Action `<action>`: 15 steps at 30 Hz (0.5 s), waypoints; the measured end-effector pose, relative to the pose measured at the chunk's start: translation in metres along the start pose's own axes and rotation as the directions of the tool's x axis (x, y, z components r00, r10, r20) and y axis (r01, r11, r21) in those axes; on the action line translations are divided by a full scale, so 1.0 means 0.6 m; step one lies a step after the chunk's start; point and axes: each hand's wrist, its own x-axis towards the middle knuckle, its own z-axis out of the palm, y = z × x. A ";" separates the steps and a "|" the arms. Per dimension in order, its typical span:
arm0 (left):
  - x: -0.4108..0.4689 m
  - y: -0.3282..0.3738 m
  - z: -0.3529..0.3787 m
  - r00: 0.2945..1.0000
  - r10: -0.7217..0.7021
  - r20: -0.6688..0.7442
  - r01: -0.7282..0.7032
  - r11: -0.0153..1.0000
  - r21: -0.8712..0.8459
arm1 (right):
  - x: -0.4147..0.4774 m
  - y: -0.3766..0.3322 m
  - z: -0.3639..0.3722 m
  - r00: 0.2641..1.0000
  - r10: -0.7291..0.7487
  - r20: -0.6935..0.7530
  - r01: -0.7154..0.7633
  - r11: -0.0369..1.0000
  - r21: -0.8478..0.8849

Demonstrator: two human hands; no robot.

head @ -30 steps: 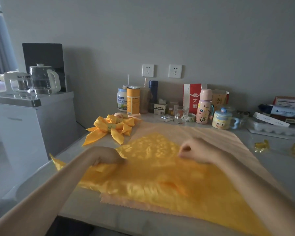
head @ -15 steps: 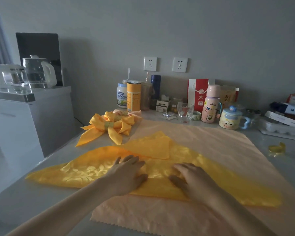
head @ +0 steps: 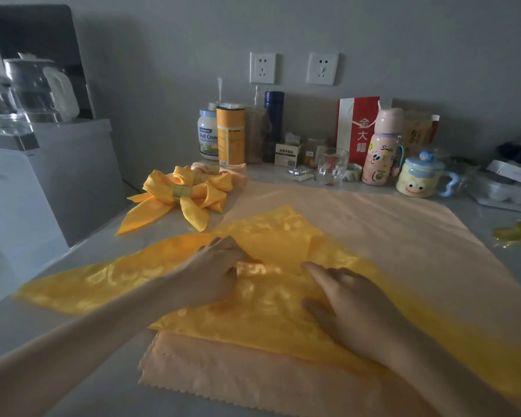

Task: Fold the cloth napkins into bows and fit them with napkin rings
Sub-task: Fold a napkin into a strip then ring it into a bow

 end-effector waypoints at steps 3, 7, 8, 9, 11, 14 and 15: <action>0.051 -0.014 0.002 0.998 -0.038 0.045 0.038 0.999 -0.009 | -0.005 -0.001 0.006 1.000 0.010 -0.008 -0.010 1.000 0.006; 0.104 -0.058 -0.006 0.974 -0.223 0.031 0.224 0.975 -0.008 | -0.001 -0.002 0.022 0.987 0.037 0.155 -0.048 0.996 0.074; 0.106 -0.063 -0.004 0.973 -0.230 0.017 0.231 0.973 -0.012 | -0.002 -0.005 0.023 0.981 0.032 0.192 -0.044 0.997 0.060; 0.107 -0.066 0.000 0.974 -0.228 0.000 0.228 0.973 -0.027 | -0.004 -0.008 0.019 0.976 0.031 0.217 -0.039 0.999 0.033; 0.102 -0.065 0.007 0.976 -0.213 -0.039 0.211 0.976 -0.047 | -0.006 -0.014 0.003 0.980 0.033 0.194 -0.042 0.998 0.042; 0.093 -0.062 0.003 0.974 -0.205 -0.099 0.205 0.979 -0.013 | 0.003 0.008 -0.017 0.988 0.133 0.084 -0.147 0.971 0.191; 0.091 -0.061 -0.001 0.972 -0.211 -0.099 0.213 0.977 0.003 | 0.003 0.026 -0.017 0.978 0.203 0.055 -0.210 0.959 0.192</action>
